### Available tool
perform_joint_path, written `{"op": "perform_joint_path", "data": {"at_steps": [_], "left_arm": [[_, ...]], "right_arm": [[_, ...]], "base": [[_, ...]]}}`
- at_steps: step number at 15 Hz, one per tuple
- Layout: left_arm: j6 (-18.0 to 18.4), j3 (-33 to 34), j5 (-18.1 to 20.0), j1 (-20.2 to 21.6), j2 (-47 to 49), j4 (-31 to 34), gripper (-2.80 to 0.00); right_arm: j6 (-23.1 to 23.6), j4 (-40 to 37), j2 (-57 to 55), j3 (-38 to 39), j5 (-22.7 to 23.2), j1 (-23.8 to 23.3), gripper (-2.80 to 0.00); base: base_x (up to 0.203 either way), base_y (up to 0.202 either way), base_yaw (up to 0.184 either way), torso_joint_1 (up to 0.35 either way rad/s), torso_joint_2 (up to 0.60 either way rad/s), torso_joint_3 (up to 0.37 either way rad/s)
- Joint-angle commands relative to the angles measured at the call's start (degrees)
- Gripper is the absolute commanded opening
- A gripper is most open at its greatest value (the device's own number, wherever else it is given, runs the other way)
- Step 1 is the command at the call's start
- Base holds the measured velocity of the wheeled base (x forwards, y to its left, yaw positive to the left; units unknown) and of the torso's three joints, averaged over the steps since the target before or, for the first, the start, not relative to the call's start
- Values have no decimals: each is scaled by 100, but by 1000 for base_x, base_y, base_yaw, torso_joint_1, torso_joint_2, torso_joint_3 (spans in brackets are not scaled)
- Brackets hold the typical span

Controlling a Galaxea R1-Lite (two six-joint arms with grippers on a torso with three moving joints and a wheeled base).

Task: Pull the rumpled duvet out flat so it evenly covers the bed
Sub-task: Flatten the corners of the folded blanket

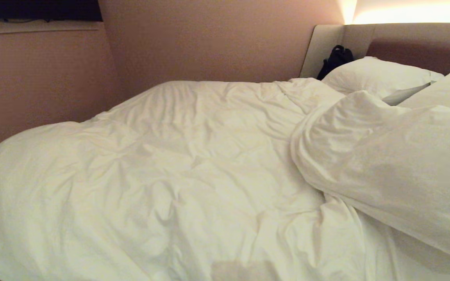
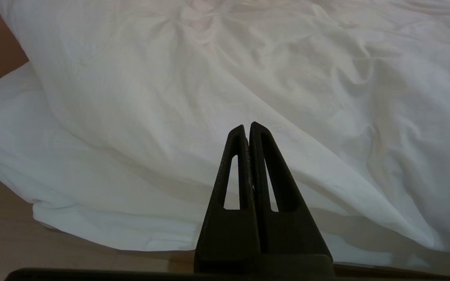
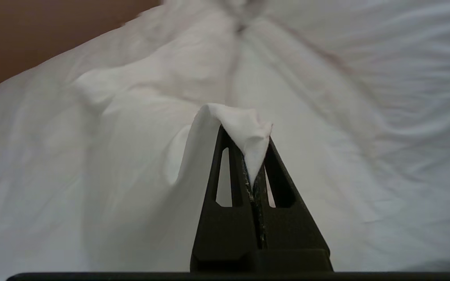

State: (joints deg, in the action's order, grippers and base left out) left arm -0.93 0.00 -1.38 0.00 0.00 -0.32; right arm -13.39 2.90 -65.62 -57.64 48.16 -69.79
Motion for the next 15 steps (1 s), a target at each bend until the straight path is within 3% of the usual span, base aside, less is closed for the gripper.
{"op": "perform_joint_path", "data": {"at_steps": [1,9,15], "left_arm": [[-4,0,-3,0,0,-3,-280],[-6,0,-3,0,0,3,-280],[-12,0,-3,0,0,-3,-280]], "right_arm": [[0,-198,-325,-203,-2124,3,-280],[-18,-332,-607,-322,-3018,-79,-280],[-199,-369,-1769,-1156,-3604,-88,-280]], "base": [[0,0,0,0,0,0],[0,0,0,0,0,0],[0,0,0,0,0,0]]}}
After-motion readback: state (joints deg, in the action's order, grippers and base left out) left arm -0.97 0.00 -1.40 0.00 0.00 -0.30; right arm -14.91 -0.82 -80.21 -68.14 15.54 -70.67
